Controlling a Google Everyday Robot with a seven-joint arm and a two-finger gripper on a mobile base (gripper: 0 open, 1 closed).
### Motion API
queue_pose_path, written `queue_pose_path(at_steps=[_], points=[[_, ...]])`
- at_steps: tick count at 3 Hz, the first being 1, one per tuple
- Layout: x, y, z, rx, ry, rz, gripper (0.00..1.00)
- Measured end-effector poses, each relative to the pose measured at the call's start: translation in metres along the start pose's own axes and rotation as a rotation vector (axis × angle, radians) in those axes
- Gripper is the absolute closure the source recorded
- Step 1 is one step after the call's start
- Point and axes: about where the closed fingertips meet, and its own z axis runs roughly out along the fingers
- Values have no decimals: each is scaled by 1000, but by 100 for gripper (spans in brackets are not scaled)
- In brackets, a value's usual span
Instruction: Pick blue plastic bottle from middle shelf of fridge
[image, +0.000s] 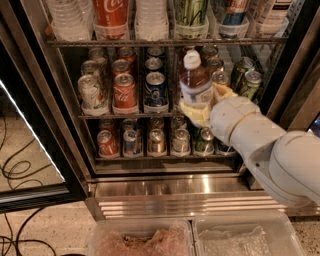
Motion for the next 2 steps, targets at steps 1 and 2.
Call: queue_pose_path(at_steps=[1,2], points=[[17,62,-27,-122,18,20,100],[24,103,-55,-159,6,68,100]])
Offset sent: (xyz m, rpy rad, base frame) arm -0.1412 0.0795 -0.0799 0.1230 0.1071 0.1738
